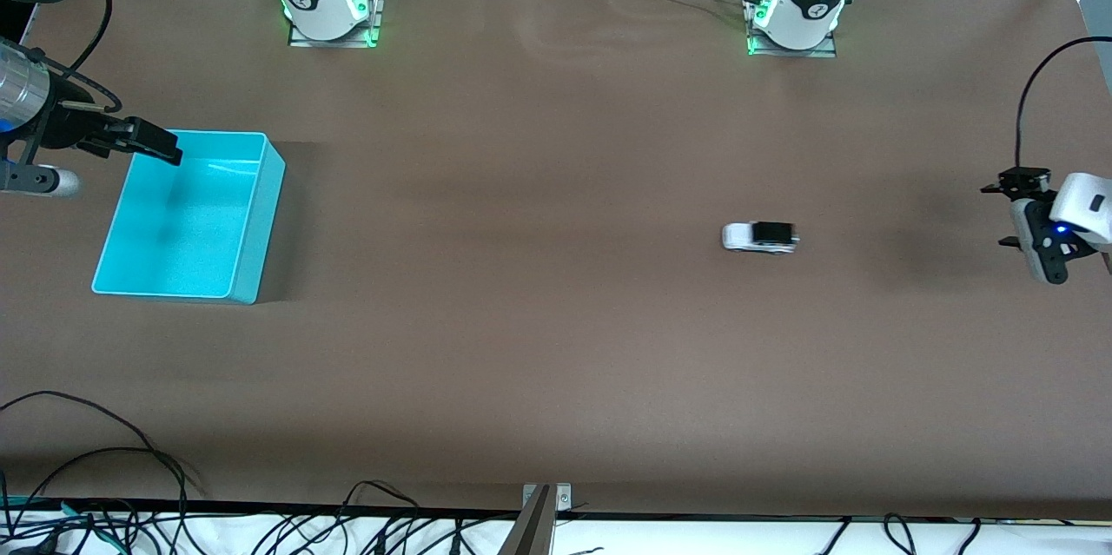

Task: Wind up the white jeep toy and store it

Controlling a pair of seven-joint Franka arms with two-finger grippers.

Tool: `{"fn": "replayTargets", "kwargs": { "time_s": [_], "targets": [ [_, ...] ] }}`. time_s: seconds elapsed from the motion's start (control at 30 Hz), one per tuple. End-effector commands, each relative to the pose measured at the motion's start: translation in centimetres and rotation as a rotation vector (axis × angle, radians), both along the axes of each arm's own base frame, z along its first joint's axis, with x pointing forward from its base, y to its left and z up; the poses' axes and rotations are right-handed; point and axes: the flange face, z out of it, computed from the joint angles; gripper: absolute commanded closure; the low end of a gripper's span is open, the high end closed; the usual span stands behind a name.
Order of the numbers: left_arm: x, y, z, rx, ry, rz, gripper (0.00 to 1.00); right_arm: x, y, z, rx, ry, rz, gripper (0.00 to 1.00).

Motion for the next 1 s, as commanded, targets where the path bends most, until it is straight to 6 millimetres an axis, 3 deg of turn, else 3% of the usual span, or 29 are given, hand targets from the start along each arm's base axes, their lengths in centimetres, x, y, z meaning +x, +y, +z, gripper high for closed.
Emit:
{"fn": "replayTargets", "kwargs": {
  "time_s": [0.0, 0.37, 0.97],
  "targets": [
    [0.5, -3.5, 2.1, 0.029, 0.046, 0.11, 0.0, 0.1, -0.1, 0.7, 0.018, -0.001, 0.0, 0.0],
    [0.1, -12.6, 5.1, 0.15, 0.136, 0.28, 0.0, 0.0, -0.1, 0.8, 0.017, -0.004, 0.002, 0.0],
    [-0.6, -23.9, 8.1, 0.279, 0.127, 0.453, 0.0, 0.0, 1.1, 1.1, 0.006, -0.016, 0.01, 0.0]
  ]
}}
